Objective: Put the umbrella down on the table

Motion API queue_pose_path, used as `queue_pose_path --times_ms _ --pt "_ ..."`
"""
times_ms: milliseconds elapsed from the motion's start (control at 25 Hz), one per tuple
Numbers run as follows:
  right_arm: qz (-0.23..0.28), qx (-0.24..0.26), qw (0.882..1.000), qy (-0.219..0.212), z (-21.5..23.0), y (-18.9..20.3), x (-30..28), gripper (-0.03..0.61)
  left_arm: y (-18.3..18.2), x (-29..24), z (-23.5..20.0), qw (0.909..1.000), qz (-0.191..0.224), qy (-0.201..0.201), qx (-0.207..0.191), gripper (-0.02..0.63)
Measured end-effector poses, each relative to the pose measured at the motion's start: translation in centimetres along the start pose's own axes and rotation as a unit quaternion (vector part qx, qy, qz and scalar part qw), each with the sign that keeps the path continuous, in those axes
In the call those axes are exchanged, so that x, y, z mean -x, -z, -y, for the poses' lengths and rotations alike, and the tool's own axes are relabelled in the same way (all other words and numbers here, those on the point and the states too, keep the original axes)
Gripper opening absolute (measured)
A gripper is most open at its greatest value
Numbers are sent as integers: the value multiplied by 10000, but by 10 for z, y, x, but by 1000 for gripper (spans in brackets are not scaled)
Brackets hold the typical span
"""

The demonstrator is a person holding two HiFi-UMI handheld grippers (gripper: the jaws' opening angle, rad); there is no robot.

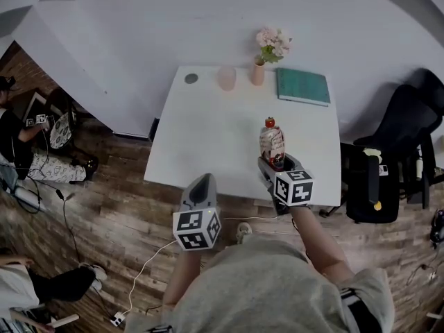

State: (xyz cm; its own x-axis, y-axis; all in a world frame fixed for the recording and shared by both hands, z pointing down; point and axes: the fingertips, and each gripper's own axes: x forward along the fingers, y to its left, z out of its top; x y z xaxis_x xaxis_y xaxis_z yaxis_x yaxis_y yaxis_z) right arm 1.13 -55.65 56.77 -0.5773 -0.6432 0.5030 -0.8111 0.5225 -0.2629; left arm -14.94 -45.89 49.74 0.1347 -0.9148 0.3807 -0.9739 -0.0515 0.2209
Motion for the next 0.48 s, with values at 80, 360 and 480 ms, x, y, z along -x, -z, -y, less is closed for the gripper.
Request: queue_pose_path --times_ms 80,360,480 --pt "-104 -11 9999 16 6 2 -10 275 -1 -6 -1 10000 -13 -18 11 9" --pt "-533 -63 9985 109 24 17 -46 275 -1 -23 -7 9999 -87 -75 37 9" --pt "-723 -73 9972 174 31 24 -58 275 0 -29 -8 9999 -126 -91 40 9"
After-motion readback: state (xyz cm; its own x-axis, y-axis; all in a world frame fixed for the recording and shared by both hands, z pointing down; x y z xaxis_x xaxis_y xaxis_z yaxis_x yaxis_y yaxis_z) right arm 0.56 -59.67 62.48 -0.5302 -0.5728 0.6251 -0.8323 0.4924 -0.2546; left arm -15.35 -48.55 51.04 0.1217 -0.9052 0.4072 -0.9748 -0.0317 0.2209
